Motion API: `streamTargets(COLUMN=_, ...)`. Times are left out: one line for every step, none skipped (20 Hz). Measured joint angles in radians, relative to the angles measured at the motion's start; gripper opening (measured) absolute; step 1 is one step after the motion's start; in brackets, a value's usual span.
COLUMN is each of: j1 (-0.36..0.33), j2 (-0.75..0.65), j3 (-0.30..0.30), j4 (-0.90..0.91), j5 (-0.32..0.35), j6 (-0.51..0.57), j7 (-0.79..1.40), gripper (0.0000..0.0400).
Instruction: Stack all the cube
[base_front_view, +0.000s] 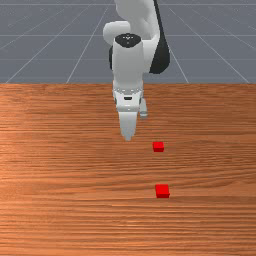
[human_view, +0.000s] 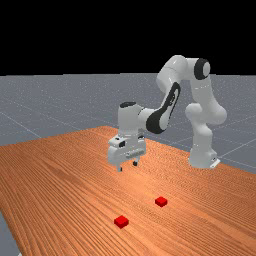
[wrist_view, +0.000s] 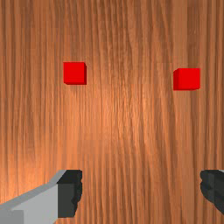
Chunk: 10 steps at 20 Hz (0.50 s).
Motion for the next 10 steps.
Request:
streamTargets(j1=0.000, j2=0.000, j3=0.000, j4=0.000, j5=0.000, j6=0.000, j7=0.000, gripper=0.0243)
streamTargets(j1=0.000, j2=0.000, j3=0.000, j4=0.000, j5=0.000, j6=0.000, j7=0.000, gripper=0.0148)
streamTargets(j1=0.000, j2=0.000, j3=0.000, j4=0.000, j5=0.000, j6=0.000, j7=0.000, gripper=0.0090)
streamTargets(j1=0.000, j2=0.000, j3=0.000, j4=0.000, j5=0.000, j6=0.000, j7=0.000, gripper=0.0054)
streamTargets(j1=0.000, j2=0.000, j3=0.000, j4=0.000, j5=0.000, j6=0.000, j7=0.000, gripper=0.0033)
streamTargets(j1=0.007, j2=-0.015, j3=-0.007, j4=0.003, j5=0.003, j6=-0.030, j7=0.047, gripper=0.0177)
streamTargets(j1=0.007, j2=-0.035, j3=-0.007, j4=0.011, j5=0.004, j6=-0.059, j7=0.050, gripper=0.0265)
streamTargets(j1=0.007, j2=-0.056, j3=-0.008, j4=0.020, j5=0.004, j6=-0.090, j7=0.058, gripper=0.0318)
streamTargets(j1=0.007, j2=-0.072, j3=-0.008, j4=0.029, j5=0.004, j6=-0.110, j7=0.061, gripper=0.0350)
streamTargets(j1=0.011, j2=-0.077, j3=-0.008, j4=0.032, j5=0.003, j6=-0.110, j7=0.078, gripper=0.0370)
